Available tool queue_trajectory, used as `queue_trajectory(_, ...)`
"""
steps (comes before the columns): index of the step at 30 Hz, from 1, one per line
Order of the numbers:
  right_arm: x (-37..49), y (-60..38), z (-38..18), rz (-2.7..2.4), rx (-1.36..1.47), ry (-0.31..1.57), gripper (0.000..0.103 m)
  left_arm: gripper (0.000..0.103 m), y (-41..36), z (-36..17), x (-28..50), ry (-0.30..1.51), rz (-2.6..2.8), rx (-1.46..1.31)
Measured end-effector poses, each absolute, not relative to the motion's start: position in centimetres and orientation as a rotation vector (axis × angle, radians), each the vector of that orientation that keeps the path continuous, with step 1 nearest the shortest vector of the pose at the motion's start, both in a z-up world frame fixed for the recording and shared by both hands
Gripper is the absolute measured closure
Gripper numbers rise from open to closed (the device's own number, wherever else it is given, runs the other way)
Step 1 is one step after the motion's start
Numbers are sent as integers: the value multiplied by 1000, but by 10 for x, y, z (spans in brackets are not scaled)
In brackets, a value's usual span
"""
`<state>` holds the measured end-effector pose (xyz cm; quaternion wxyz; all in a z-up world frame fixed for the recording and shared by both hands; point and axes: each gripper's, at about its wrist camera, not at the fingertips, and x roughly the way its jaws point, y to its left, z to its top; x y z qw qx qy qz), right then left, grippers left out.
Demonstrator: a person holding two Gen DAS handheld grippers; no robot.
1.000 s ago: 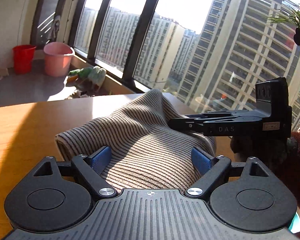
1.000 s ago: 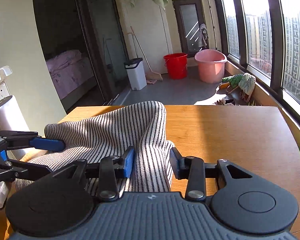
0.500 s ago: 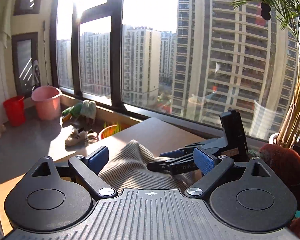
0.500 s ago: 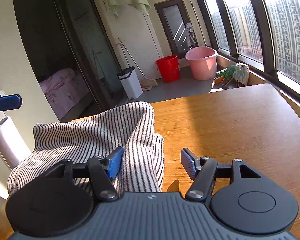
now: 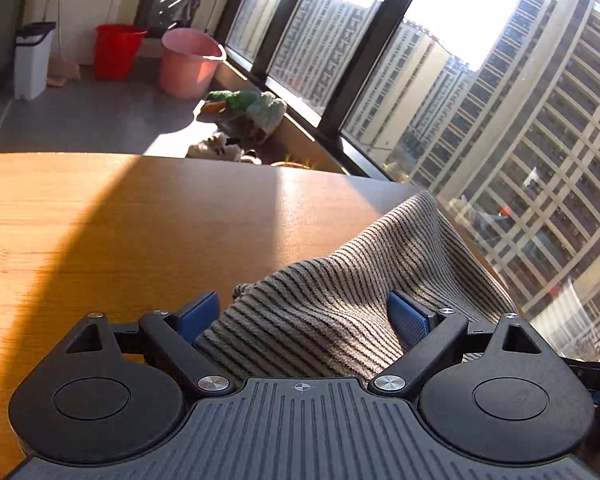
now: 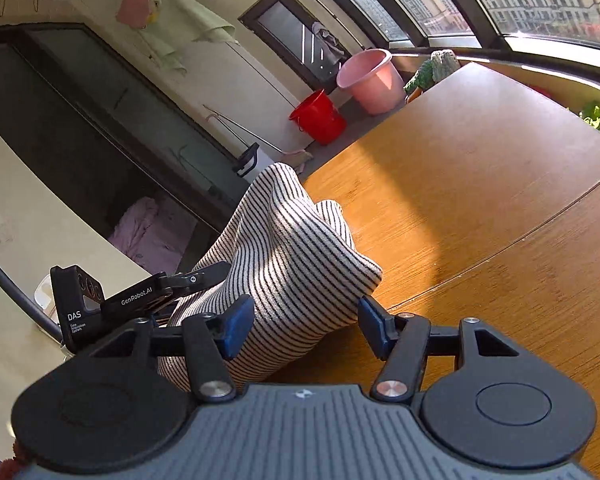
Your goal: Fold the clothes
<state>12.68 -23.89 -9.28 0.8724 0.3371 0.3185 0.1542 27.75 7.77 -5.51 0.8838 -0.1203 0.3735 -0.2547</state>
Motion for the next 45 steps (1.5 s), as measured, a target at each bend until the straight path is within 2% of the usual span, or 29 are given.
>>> queue_trajectory(4, 142, -226, -104, 329, 713, 681, 44, 8, 92, -58, 267, 789, -517, -310)
queue_trajectory(8, 177, -220, -87, 282, 556, 633, 44, 10, 103, -60, 250, 841, -550, -420)
queue_trajectory(15, 258, -177, -63, 293, 239, 675, 42, 7, 76, -68, 207, 872, -692, -504)
queue_trajectory(19, 242, -166, -43, 294, 67, 600, 41, 5, 75, -63, 189, 862, -728, -475)
queue_trajectory(23, 184, -173, -30, 290, -26, 527, 35, 6, 102, -49, 180, 792, -730, -484)
queue_trajectory(24, 169, -177, -29, 295, -12, 530, 35, 8, 109, -45, 177, 767, -728, -478)
queue_trajectory(28, 117, -181, -33, 400, 52, 550, 36, 33, 118, -47, 174, 774, -750, -486)
queue_trajectory(30, 101, -172, -40, 450, 13, 571, 42, 34, 108, -53, 173, 803, -761, -473)
queue_trajectory(35, 107, -160, -44, 408, -132, 540, 42, 29, 78, -66, 165, 835, -792, -487)
queue_trajectory(40, 101, -158, -35, 422, -218, 492, 42, 27, 82, -65, 164, 810, -769, -503)
queue_trajectory(42, 89, -156, -31, 471, -246, 470, 33, 27, 84, -64, 163, 799, -757, -508)
queue_trajectory(44, 77, -155, -27, 519, -273, 447, 32, 29, 92, -64, 159, 790, -729, -518)
queue_trajectory(45, 71, -154, -25, 543, -287, 435, 32, 39, 100, -64, 157, 793, -697, -526)
